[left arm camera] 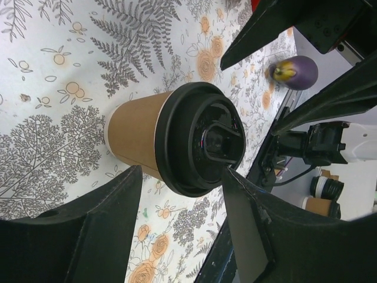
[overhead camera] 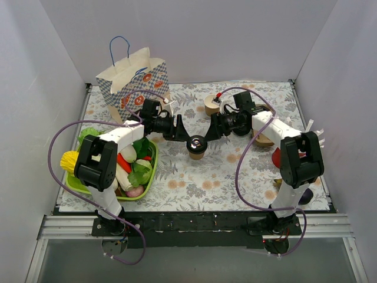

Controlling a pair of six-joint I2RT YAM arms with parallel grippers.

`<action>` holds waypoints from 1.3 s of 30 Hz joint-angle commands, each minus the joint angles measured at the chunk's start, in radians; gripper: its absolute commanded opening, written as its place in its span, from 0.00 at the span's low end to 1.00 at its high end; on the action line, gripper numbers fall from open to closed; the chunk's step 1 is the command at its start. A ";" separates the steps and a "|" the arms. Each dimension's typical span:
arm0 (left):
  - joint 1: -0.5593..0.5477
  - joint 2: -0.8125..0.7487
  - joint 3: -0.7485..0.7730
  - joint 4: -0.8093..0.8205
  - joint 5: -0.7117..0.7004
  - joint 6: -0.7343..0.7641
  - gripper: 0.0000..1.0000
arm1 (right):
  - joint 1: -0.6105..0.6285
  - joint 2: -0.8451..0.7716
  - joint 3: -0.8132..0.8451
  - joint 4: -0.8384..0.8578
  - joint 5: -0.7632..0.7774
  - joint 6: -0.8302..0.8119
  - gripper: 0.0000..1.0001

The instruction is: Pack the takeout coffee

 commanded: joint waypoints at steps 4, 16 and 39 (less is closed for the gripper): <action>0.005 0.004 -0.038 0.048 0.093 -0.029 0.53 | -0.018 0.067 -0.004 0.047 -0.127 0.000 0.73; 0.017 0.050 -0.061 0.077 0.133 -0.058 0.52 | -0.089 0.157 -0.064 0.141 -0.256 0.117 0.63; 0.019 0.093 -0.031 0.063 0.127 -0.063 0.52 | -0.080 0.271 -0.081 0.370 -0.357 0.384 0.57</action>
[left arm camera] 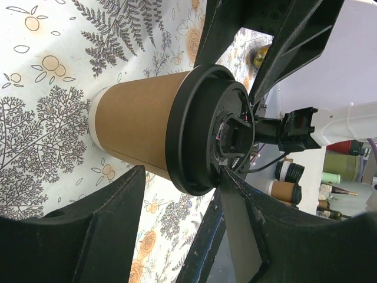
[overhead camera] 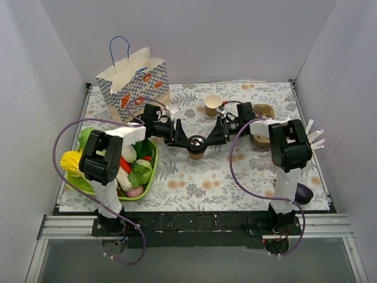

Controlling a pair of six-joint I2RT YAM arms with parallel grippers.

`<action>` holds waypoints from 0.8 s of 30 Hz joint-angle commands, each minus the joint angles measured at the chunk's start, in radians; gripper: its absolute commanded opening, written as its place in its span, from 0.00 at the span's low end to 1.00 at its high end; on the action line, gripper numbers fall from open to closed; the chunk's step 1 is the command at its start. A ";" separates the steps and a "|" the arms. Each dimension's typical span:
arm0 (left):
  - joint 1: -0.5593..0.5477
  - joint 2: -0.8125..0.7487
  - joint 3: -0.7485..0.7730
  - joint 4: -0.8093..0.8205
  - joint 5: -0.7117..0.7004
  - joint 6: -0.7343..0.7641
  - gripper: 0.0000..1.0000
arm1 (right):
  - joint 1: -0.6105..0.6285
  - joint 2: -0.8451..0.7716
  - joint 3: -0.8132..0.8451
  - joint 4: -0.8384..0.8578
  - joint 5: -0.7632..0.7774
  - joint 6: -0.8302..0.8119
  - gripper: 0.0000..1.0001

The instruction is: Pack the takeout coffee

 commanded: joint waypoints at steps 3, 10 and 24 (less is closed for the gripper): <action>0.005 0.012 0.027 -0.014 -0.012 0.012 0.52 | 0.006 0.047 0.026 -0.003 0.046 0.017 0.53; 0.005 0.032 0.030 -0.011 -0.015 -0.002 0.52 | 0.004 0.072 0.039 -0.055 0.116 0.003 0.48; 0.008 0.127 0.048 0.041 -0.003 -0.080 0.50 | -0.005 0.119 0.051 -0.179 0.265 -0.014 0.40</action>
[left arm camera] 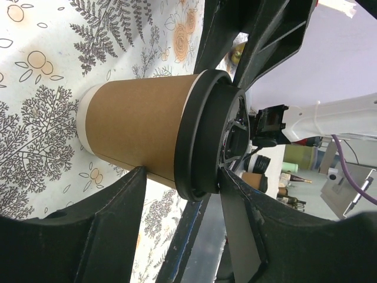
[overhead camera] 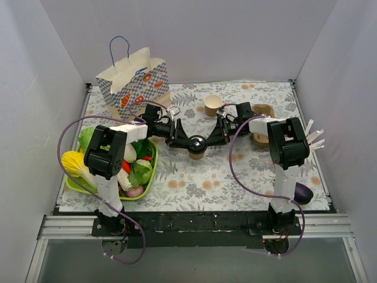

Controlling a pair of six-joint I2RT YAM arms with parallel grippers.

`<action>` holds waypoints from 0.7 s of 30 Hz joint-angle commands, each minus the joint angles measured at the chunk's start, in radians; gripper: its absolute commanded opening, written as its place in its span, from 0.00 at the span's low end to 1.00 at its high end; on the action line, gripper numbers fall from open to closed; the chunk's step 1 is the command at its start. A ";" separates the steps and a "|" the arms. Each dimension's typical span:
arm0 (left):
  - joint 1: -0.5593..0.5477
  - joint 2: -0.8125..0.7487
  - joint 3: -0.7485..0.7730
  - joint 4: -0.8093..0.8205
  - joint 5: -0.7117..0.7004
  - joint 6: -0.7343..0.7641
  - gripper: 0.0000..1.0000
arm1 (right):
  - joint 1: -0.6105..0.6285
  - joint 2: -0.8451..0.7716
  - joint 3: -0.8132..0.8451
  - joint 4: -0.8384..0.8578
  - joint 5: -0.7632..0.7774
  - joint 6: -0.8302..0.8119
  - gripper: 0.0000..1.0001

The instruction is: Pack the takeout coffee

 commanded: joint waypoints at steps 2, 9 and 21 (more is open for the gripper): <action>-0.004 0.049 0.008 0.018 -0.089 -0.001 0.50 | -0.004 0.078 -0.012 -0.045 0.249 -0.055 0.37; -0.004 0.068 0.009 -0.007 -0.119 0.010 0.49 | 0.002 0.110 0.012 -0.086 0.300 -0.075 0.22; -0.004 0.057 0.060 -0.045 -0.113 0.075 0.51 | 0.016 -0.005 0.077 0.038 0.164 -0.087 0.72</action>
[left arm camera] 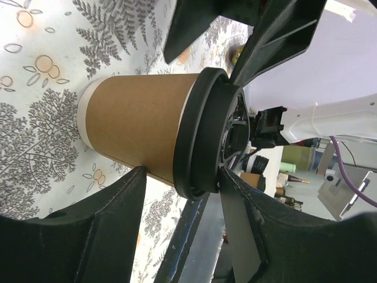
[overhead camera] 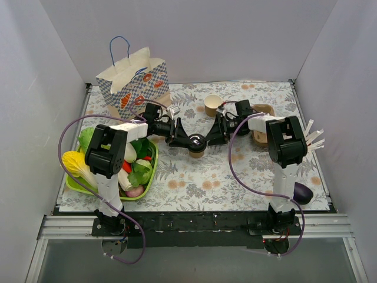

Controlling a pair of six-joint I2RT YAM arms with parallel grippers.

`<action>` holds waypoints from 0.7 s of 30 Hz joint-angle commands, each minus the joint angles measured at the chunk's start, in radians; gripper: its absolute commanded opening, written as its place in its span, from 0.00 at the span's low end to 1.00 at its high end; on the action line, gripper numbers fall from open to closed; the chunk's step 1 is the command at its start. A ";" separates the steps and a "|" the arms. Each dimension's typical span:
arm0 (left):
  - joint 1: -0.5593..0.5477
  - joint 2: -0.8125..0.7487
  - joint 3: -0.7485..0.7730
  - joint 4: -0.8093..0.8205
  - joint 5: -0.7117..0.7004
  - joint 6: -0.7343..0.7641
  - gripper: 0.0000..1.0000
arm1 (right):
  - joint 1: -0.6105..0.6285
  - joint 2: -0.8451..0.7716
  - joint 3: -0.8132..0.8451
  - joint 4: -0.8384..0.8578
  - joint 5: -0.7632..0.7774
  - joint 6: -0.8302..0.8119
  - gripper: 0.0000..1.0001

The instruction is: Pack the takeout coffee

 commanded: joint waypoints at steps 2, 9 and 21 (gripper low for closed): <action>-0.006 0.032 0.044 -0.028 -0.122 0.090 0.51 | 0.013 -0.087 0.023 0.133 0.105 -0.066 0.82; -0.007 0.021 0.056 -0.028 -0.131 0.099 0.52 | 0.021 -0.162 0.112 -0.003 0.123 -0.302 0.84; -0.007 -0.032 0.074 0.092 0.036 0.018 0.61 | 0.129 -0.170 0.358 -0.514 0.195 -1.237 0.86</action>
